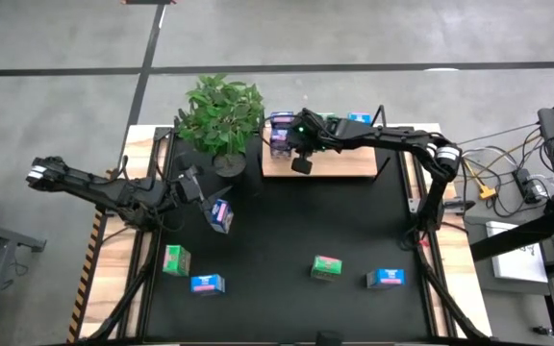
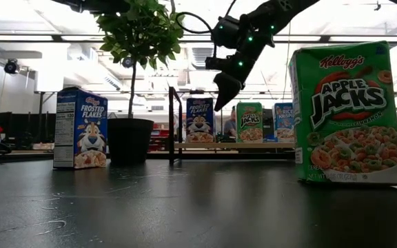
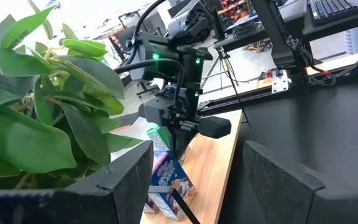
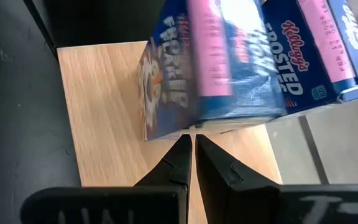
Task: Stack cereal on shelf
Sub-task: Put the right dark blue cereal box on the shelf aligned with the other dark blue cereal box
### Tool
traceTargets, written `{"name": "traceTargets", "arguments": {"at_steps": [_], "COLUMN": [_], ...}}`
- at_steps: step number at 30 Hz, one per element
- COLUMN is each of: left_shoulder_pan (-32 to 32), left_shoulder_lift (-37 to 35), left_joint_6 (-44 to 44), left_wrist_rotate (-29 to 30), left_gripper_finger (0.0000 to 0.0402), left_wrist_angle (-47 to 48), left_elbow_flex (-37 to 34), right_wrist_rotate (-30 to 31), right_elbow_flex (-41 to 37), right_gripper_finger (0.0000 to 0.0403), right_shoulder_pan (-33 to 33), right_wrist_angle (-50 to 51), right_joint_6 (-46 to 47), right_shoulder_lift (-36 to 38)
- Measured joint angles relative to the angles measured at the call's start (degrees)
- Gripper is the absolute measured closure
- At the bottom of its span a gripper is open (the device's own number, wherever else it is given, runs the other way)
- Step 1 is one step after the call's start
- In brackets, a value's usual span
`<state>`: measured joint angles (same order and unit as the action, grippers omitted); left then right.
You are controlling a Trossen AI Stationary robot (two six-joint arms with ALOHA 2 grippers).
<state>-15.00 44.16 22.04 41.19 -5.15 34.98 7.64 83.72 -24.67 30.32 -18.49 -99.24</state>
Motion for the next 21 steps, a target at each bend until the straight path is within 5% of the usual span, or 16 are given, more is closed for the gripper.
{"name": "traceTargets", "arguments": {"at_steps": [21], "left_shoulder_pan": [0.0], "left_shoulder_lift": [0.0], "left_joint_6": [0.0], "left_wrist_rotate": [0.0], "left_gripper_finger": [0.0169], "left_wrist_angle": [0.0], "left_elbow_flex": [0.0], "right_wrist_rotate": [4.4], "right_elbow_flex": [0.0], "right_gripper_finger": [0.0390], "right_shoulder_pan": [-0.6], "right_wrist_angle": [-1.8], "right_joint_6": [-3.0], "right_shoulder_lift": [0.0]}}
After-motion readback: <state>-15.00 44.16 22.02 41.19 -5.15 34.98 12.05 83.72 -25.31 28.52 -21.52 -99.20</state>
